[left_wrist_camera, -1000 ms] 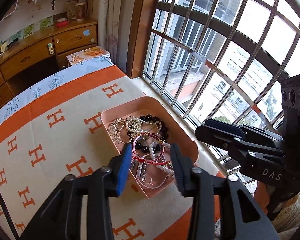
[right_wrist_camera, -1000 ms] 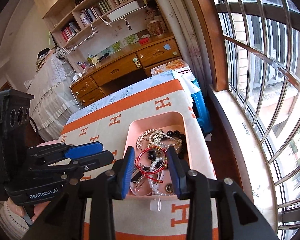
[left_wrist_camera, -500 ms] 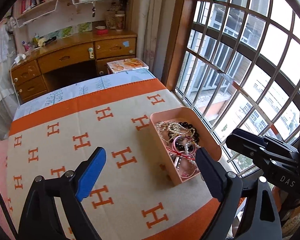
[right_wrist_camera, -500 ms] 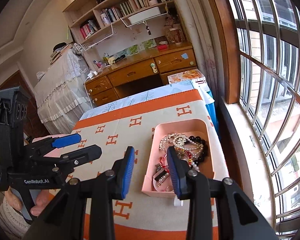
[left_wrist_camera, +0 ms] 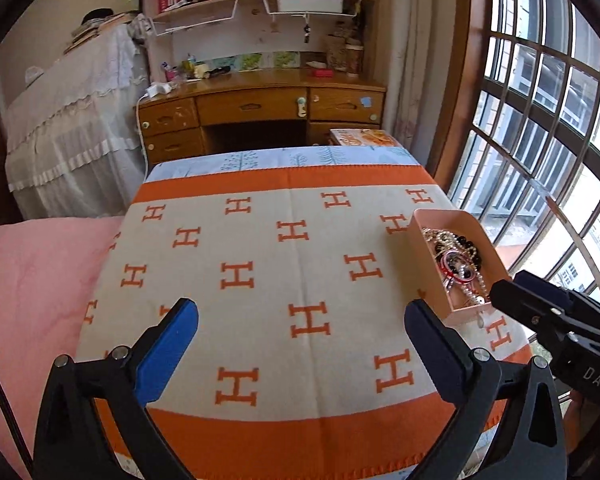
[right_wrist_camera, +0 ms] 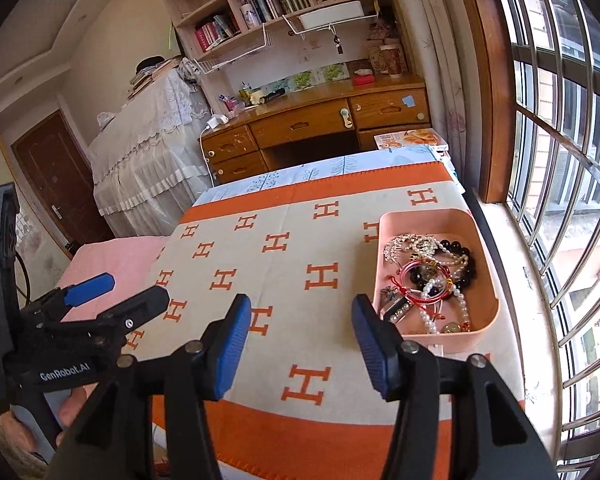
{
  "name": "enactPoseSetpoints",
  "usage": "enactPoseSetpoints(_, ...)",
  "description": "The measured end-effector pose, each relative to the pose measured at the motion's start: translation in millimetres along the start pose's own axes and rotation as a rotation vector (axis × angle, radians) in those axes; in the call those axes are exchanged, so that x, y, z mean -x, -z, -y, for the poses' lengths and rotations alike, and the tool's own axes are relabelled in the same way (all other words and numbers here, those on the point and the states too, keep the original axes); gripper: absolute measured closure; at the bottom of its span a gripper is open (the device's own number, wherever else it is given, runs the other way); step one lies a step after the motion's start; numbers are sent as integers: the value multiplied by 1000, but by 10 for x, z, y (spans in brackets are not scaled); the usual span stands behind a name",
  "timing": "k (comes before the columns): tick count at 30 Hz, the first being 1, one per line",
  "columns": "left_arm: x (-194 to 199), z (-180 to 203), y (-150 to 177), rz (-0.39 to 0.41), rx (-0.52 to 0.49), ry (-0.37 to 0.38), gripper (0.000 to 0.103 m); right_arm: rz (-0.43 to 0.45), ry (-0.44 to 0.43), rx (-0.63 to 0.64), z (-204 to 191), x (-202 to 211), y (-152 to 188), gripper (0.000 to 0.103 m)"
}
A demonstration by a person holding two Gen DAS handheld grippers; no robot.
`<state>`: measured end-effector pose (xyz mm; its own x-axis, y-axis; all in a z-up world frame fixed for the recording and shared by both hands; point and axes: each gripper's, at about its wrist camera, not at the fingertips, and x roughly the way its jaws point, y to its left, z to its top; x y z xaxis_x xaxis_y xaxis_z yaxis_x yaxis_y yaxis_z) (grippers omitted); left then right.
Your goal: Organize jewelry
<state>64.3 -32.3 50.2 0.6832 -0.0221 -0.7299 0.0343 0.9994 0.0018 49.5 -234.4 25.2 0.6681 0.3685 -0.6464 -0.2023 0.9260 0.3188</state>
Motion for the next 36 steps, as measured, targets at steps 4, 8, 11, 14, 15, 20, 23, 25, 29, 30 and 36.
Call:
enactPoseSetpoints(4, 108, -113, 137, 3, 37, -42, 1, 4, -40, -17, -129, 106, 14, 46)
enactPoseSetpoints(8, 250, -229, 168, 55, 84, -63, 1, 45, 3, 30, -330, 226, -14, 42)
enactPoseSetpoints(11, 343, -294, 148, 93, 103, -84, 1, 61, 13, 41, -420, 259, -34, 35)
enactPoseSetpoints(14, 393, -329, 136, 110, 108, -108, 1, 60, 17, 32, -437, 256, -37, 35)
enactPoseSetpoints(15, 401, -332, 131, 115, 107, -112, 1, 63, 16, 27, -445, 262, -42, 35)
enactPoseSetpoints(20, 393, -351, 131, 105, 113, -111, 1, 67, 13, 17, -477, 236, -45, 35)
enactPoseSetpoints(23, 377, -338, 121, 102, 109, -112, 1, 57, 10, 23, -511, 192, -46, 35)
enactPoseSetpoints(25, 369, -327, 124, 102, 108, -112, 1, 52, 13, 29, -528, 175, -40, 35)
enactPoseSetpoints(29, 349, -326, 129, 97, 108, -115, 1, 54, 18, 32, -548, 168, -38, 35)
enactPoseSetpoints(30, 350, -319, 137, 94, 106, -115, 1, 57, 19, 33, -554, 165, -39, 35)
enactPoseSetpoints(36, 316, -308, 148, 76, 89, -109, 1, 60, 21, 43, -588, 160, -39, 35)
